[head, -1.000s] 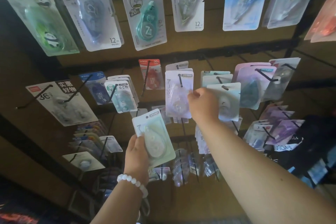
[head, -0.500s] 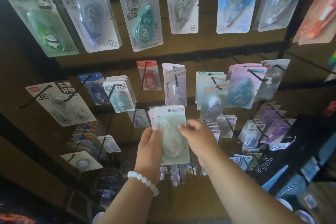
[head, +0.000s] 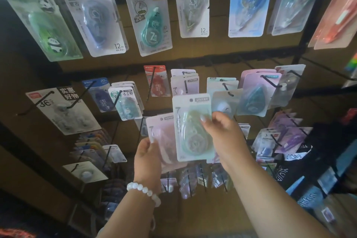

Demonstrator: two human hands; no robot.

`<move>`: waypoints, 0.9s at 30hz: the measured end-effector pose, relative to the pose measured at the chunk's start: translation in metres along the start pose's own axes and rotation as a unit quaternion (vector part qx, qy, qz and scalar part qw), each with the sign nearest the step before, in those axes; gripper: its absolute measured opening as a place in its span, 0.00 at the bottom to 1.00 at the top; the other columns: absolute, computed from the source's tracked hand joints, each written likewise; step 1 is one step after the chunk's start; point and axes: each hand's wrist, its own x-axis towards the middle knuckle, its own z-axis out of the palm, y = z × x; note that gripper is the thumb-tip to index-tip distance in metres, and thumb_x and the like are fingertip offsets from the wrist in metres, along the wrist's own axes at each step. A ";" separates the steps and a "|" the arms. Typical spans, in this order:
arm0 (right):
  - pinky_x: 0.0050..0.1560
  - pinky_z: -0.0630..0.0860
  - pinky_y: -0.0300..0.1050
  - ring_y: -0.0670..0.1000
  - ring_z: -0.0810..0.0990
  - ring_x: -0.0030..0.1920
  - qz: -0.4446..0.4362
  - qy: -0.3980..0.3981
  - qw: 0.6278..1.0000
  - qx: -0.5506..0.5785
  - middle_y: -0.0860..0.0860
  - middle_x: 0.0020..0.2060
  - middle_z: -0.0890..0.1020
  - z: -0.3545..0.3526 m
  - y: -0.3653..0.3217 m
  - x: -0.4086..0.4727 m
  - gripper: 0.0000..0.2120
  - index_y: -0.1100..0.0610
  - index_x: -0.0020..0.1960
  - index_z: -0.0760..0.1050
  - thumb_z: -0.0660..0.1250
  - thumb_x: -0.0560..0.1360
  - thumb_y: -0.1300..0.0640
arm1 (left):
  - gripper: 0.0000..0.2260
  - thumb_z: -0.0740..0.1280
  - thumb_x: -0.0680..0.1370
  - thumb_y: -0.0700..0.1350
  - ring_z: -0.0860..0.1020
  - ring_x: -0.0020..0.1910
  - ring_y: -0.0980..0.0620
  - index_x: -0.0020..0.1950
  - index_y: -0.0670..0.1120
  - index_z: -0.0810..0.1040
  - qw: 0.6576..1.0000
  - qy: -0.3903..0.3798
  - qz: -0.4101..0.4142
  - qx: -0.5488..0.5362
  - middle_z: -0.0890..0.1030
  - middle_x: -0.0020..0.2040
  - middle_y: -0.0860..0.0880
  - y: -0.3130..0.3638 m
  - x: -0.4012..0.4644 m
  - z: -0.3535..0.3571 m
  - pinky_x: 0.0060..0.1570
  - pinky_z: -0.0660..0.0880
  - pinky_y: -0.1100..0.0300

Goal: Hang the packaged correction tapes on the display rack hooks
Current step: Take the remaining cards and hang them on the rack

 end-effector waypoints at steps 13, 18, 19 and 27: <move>0.34 0.67 0.42 0.48 0.75 0.36 -0.033 0.032 0.991 -0.125 0.54 0.38 0.79 0.013 -0.010 0.026 0.14 0.61 0.43 0.74 0.63 0.76 0.49 | 0.10 0.59 0.81 0.52 0.82 0.52 0.46 0.47 0.56 0.79 1.000 0.015 0.007 -0.022 0.83 0.50 0.50 -0.001 0.006 -0.006 0.54 0.81 0.43; 0.30 0.62 0.39 0.45 0.68 0.30 -0.033 0.076 0.977 -0.198 0.48 0.28 0.71 0.025 -0.007 0.044 0.15 0.55 0.35 0.67 0.60 0.78 0.49 | 0.09 0.58 0.82 0.52 0.80 0.51 0.50 0.49 0.55 0.78 1.000 0.015 0.017 -0.012 0.81 0.50 0.52 0.000 0.008 -0.008 0.51 0.81 0.49; 0.29 0.60 0.40 0.44 0.66 0.29 -0.030 0.081 0.974 -0.211 0.47 0.27 0.68 0.027 -0.008 0.049 0.17 0.52 0.32 0.64 0.59 0.78 0.50 | 0.09 0.58 0.82 0.52 0.80 0.50 0.50 0.50 0.54 0.78 1.000 0.016 0.020 -0.012 0.81 0.50 0.52 0.000 0.009 -0.008 0.49 0.81 0.51; 0.27 0.58 0.43 0.48 0.63 0.27 -0.004 0.110 0.973 -0.202 0.49 0.26 0.64 0.045 -0.003 0.083 0.20 0.53 0.30 0.59 0.59 0.78 0.52 | 0.09 0.58 0.82 0.51 0.79 0.50 0.51 0.51 0.55 0.78 1.000 0.018 0.023 -0.006 0.80 0.50 0.52 0.002 0.018 -0.012 0.48 0.80 0.52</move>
